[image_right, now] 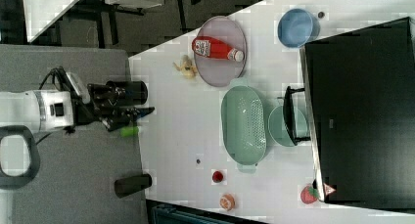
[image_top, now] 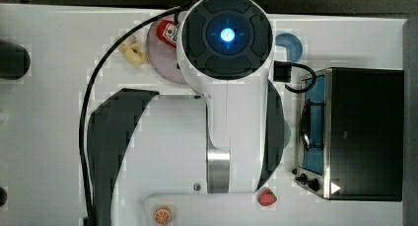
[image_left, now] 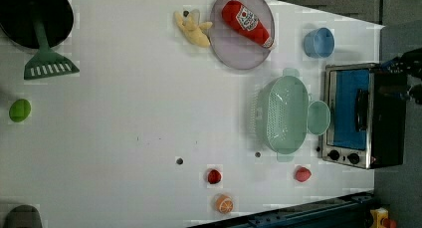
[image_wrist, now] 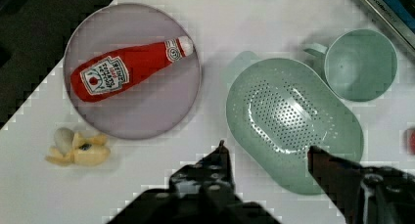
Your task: Drag strainer right to left.
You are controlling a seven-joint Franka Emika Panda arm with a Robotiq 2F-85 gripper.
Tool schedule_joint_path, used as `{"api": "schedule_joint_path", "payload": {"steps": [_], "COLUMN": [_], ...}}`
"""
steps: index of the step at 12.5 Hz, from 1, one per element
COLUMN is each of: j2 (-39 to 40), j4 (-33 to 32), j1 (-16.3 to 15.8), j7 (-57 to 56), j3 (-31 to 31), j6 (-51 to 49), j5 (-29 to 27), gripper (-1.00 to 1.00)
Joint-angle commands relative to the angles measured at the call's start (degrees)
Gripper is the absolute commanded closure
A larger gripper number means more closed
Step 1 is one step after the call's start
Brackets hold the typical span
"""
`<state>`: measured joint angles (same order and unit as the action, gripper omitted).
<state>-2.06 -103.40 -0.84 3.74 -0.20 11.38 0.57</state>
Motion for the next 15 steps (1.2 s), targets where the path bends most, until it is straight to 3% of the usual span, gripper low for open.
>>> {"api": "schedule_joint_path", "payload": {"steps": [1,3,8,15], "j2": [-29.5,-29.3,-24.0,-5.9], "j4": [-18.7,-19.6,-26.2,-35.7], "j1": [1.6,1.5,1.5,1.2], "j7": [1.1,1.1,5.6,22.3], "j3": [-3.8,-3.8,-3.1,-2.6], "j6": [-10.1,-9.9,-4.5,22.6], "j5": [1.4,1.4,1.4,1.4], "gripper": [-0.59,-0.99,-1.00,-1.00]}}
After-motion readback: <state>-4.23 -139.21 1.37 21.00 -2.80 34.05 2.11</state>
